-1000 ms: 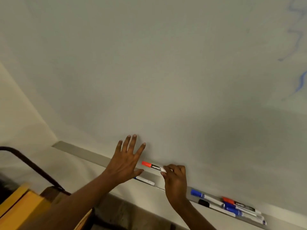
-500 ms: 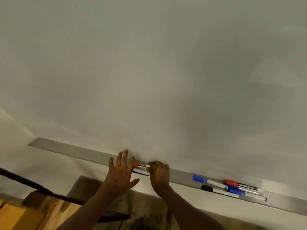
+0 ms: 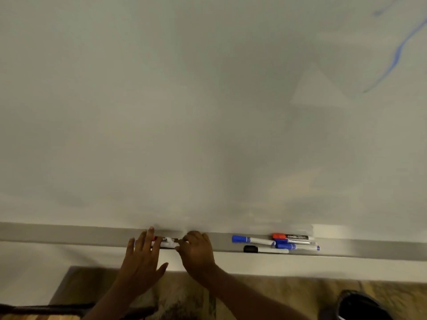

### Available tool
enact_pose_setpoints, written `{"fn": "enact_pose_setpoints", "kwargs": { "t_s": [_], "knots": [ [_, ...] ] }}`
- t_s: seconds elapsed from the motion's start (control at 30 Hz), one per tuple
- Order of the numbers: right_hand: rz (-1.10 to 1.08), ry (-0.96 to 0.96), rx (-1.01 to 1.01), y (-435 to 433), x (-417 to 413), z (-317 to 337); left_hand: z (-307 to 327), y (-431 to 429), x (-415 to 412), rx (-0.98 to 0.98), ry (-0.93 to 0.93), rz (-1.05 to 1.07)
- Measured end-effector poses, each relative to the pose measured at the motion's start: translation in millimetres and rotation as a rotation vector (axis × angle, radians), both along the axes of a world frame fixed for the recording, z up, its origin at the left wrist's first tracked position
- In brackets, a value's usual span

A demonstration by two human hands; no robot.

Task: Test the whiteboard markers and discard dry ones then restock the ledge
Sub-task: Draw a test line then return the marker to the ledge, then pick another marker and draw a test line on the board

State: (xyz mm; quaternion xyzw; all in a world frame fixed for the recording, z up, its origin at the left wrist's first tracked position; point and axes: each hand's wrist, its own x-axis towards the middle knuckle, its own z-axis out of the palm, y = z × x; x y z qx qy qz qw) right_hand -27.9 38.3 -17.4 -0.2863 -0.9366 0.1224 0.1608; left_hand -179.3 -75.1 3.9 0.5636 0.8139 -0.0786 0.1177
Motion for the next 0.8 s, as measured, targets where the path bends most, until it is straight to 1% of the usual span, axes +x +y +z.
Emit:
{"fn": "enact_pose_setpoints", "kwargs": {
  "t_s": [0.1, 0.2, 0.23, 0.3, 0.37, 0.43, 0.53, 0.6, 0.7, 0.73, 0.77, 0.8],
  "knots": [
    [-0.07, -0.002, 0.023, 11, 37, 7, 4, 9, 19, 0.042, -0.008, -0.055],
    [-0.207, -0.056, 0.041, 32, 77, 11, 3, 18, 42, 0.064, -0.02, -0.081],
    [-0.264, -0.107, 0.03, 40, 90, 11, 2, 21, 49, 0.085, -0.026, -0.086],
    [-0.348, -0.289, 0.0, 55, 111, 13, 1, 26, 65, 0.107, -0.05, -0.092],
    [-0.341, -0.49, -0.026, 64, 128, 12, 2, 29, 81, 0.118, -0.06, -0.096],
    [-0.293, -0.58, 0.028, 72, 139, 12, 4, 29, 96, 0.127, -0.06, -0.094],
    [-0.242, -0.619, 0.086, 80, 145, 15, 4, 28, 113, 0.104, -0.044, -0.068],
    [-0.21, -0.646, 0.07, 84, 146, 17, 4, 28, 120, 0.081, -0.054, -0.052],
    [-0.187, -0.649, 0.106, 87, 146, 23, 3, 32, 127, 0.066, -0.103, -0.05],
    [-0.184, -0.658, 0.098, 90, 147, 20, -1, 34, 130, 0.116, -0.112, -0.064],
    [-0.173, -0.647, 0.079, 90, 147, 20, 0, 38, 132, 0.14, -0.15, -0.053],
    [-0.152, -0.589, 0.098, 87, 146, 18, 2, 42, 135, 0.126, -0.188, -0.041]
  ]
}}
